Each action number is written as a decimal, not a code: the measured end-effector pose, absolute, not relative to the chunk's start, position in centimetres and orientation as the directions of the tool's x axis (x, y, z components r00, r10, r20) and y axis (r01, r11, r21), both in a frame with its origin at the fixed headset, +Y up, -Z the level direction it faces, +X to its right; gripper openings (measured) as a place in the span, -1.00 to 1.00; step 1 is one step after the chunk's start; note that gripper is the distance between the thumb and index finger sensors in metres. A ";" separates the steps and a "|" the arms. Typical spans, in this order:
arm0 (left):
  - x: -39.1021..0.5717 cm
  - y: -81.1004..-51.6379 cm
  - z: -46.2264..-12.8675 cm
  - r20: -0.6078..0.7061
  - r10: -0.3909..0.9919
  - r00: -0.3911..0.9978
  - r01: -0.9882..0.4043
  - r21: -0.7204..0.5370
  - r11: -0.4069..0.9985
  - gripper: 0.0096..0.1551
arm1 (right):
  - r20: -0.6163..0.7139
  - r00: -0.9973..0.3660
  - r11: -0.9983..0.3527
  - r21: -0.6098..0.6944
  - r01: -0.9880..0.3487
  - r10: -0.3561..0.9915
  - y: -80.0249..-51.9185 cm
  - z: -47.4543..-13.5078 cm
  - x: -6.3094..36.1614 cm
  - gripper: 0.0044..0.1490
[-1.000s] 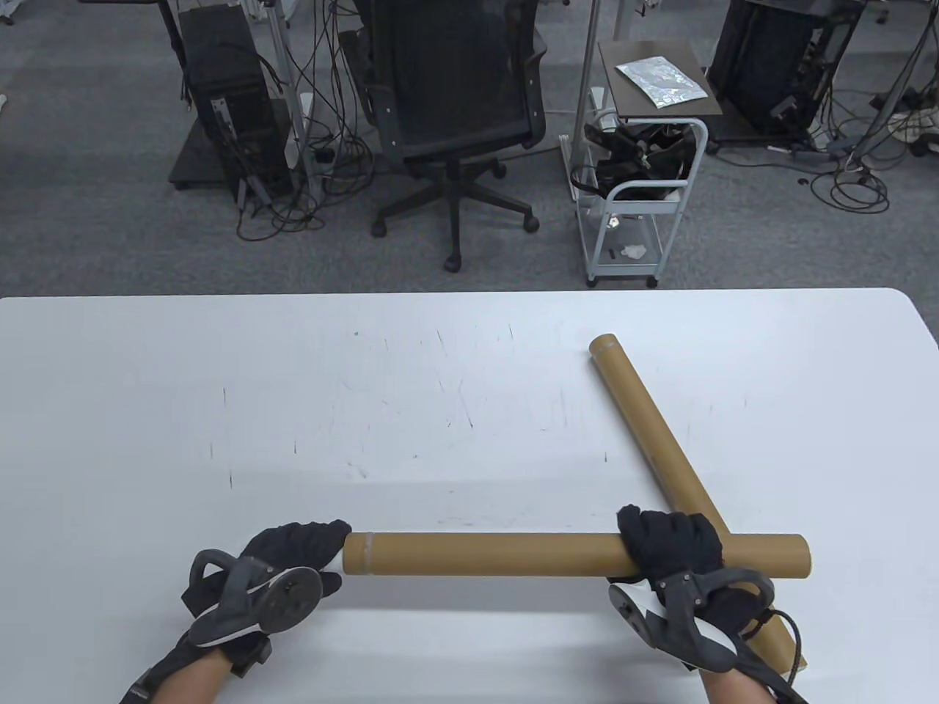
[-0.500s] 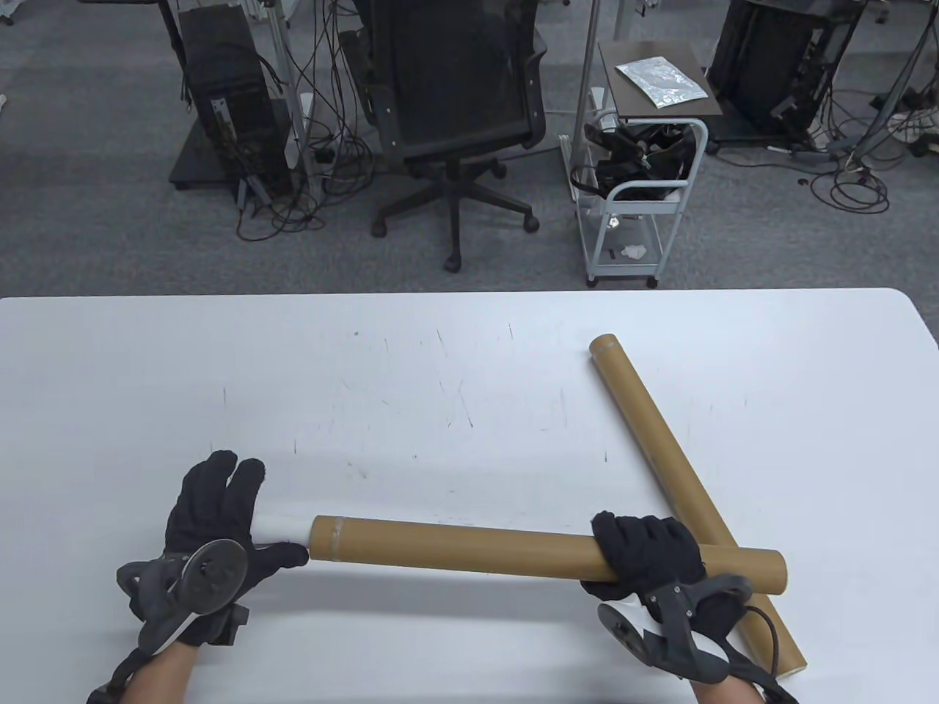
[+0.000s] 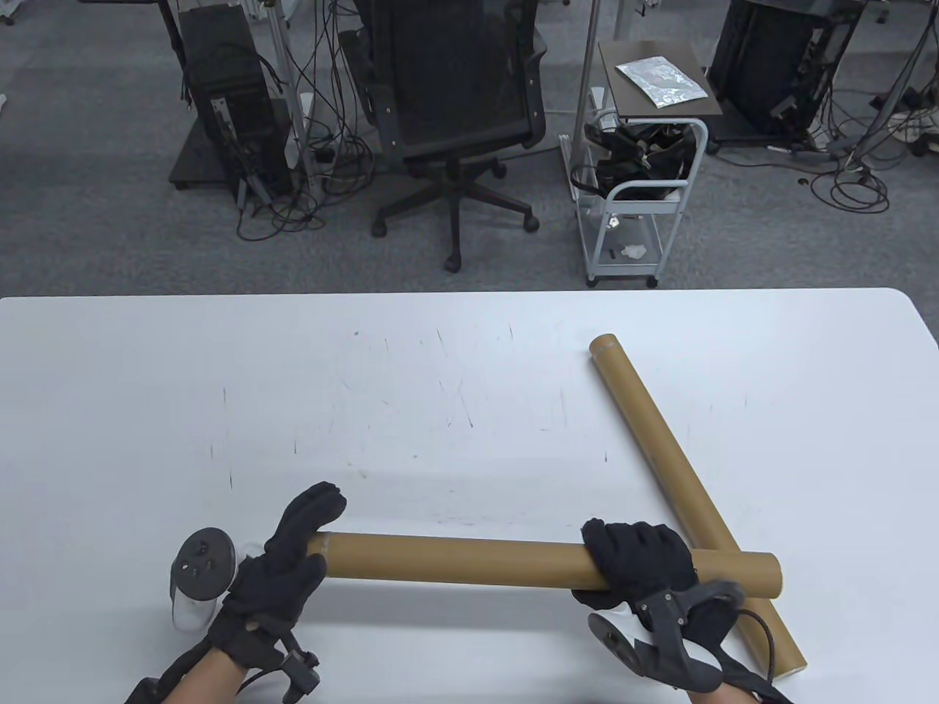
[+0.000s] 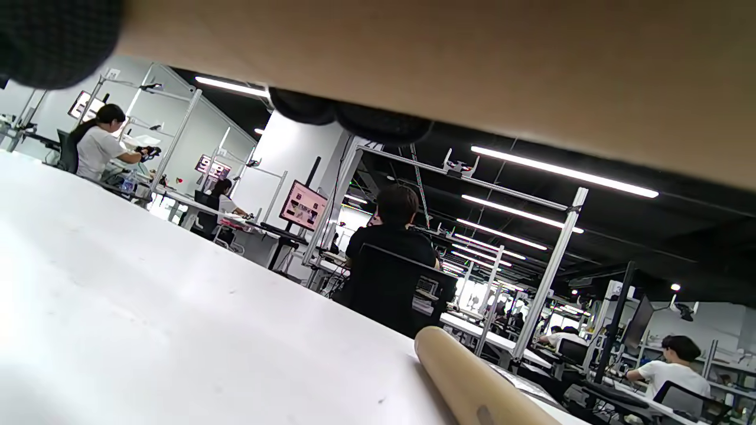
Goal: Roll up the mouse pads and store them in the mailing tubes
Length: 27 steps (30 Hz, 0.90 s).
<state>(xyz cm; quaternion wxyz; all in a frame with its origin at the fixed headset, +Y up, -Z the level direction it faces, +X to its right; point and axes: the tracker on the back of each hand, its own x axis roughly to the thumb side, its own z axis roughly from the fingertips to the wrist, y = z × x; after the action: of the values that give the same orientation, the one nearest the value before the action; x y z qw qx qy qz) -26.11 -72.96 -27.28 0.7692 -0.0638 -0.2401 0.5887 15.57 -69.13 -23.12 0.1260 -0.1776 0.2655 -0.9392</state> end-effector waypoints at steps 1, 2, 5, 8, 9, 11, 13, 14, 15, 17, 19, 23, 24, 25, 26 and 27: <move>-26.1 -73.2 -27.5 0.271 0.952 0.143 -0.879 -0.407 0.248 -0.02 | 0.269 -0.904 -0.829 -0.540 0.145 -0.333 -69.2 -23.3 15.6 -0.09; -26.1 -73.3 -27.6 0.259 0.957 0.127 -0.878 -0.420 0.230 -0.02 | 0.271 -0.903 -0.830 -0.538 0.146 -0.334 -69.3 -23.4 15.7 -0.09; -27.5 -73.4 -27.9 0.271 0.931 0.244 -0.879 -0.344 0.330 0.00 | 0.263 -0.903 -0.832 -0.532 0.159 -0.341 -69.5 -23.9 16.0 -0.09; -31.1 -73.9 -28.8 0.228 0.746 0.625 -0.725 -0.184 0.664 0.03 | 0.231 -0.920 -0.836 -0.525 0.156 -0.317 -69.3 -23.9 16.9 -0.09; -32.5 -74.2 -29.2 0.159 0.618 0.770 -0.601 -0.143 0.786 0.05 | 0.219 -0.922 -0.833 -0.529 0.162 -0.318 -69.2 -23.9 17.3 -0.09; -34.6 -75.1 -29.7 0.039 0.382 0.923 -0.373 -0.144 0.917 0.06 | 0.202 -0.925 -0.829 -0.532 0.172 -0.322 -69.1 -24.0 17.8 -0.08; -35.4 -76.0 -30.0 -0.031 0.209 0.977 -0.211 -0.220 0.953 0.08 | 0.195 -0.927 -0.832 -0.526 0.176 -0.320 -69.1 -24.2 18.0 -0.08; -35.6 -76.5 -30.2 -0.051 0.139 0.989 -0.147 -0.254 0.956 0.08 | 0.195 -0.928 -0.836 -0.520 0.177 -0.318 -69.3 -24.4 18.0 -0.08; -35.5 -76.8 -30.4 -0.051 0.095 0.994 -0.105 -0.268 0.958 0.08 | 0.196 -0.927 -0.838 -0.515 0.179 -0.319 -69.4 -24.5 17.9 -0.08; -35.1 -77.2 -30.7 -0.049 -0.004 0.999 -0.012 -0.309 0.951 0.05 | 0.199 -0.923 -0.839 -0.509 0.190 -0.330 -69.6 -24.7 17.9 -0.08; -34.6 -77.0 -30.8 -0.032 -0.081 0.996 0.070 -0.270 0.960 -0.05 | 0.200 -0.918 -0.838 -0.507 0.203 -0.343 -69.7 -24.7 17.9 -0.08; -33.1 -76.5 -30.9 0.017 -0.067 0.998 0.070 -0.219 0.973 -0.25 | 0.205 -0.919 -0.848 -0.491 0.201 -0.337 -69.8 -24.7 17.9 -0.08; -32.9 -76.4 -30.9 0.031 -0.044 0.999 0.050 -0.220 0.974 -0.25 | 0.208 -0.922 -0.854 -0.484 0.193 -0.327 -69.9 -24.8 17.9 -0.08; -32.7 -76.2 -30.8 0.051 0.035 0.998 -0.023 -0.217 0.976 -0.24 | 0.214 -0.927 -0.864 -0.470 0.178 -0.308 -70.0 -24.9 18.0 -0.08; -32.6 -75.9 -30.7 0.064 0.117 0.991 -0.101 -0.205 0.974 -0.23 | 0.218 -0.929 -0.870 -0.464 0.170 -0.298 -70.1 -24.9 18.1 -0.08; -32.6 -75.7 -30.7 0.084 0.317 0.945 -0.297 -0.191 0.936 -0.23 | 0.223 -0.930 -0.874 -0.459 0.163 -0.291 -70.1 -24.9 18.0 -0.08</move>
<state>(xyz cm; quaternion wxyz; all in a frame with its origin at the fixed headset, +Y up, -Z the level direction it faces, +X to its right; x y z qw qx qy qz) -32.55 -75.68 -30.67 0.9821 -0.0880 -0.0568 0.1564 18.05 -70.08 -24.92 0.1185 -0.1440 0.2218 -0.9571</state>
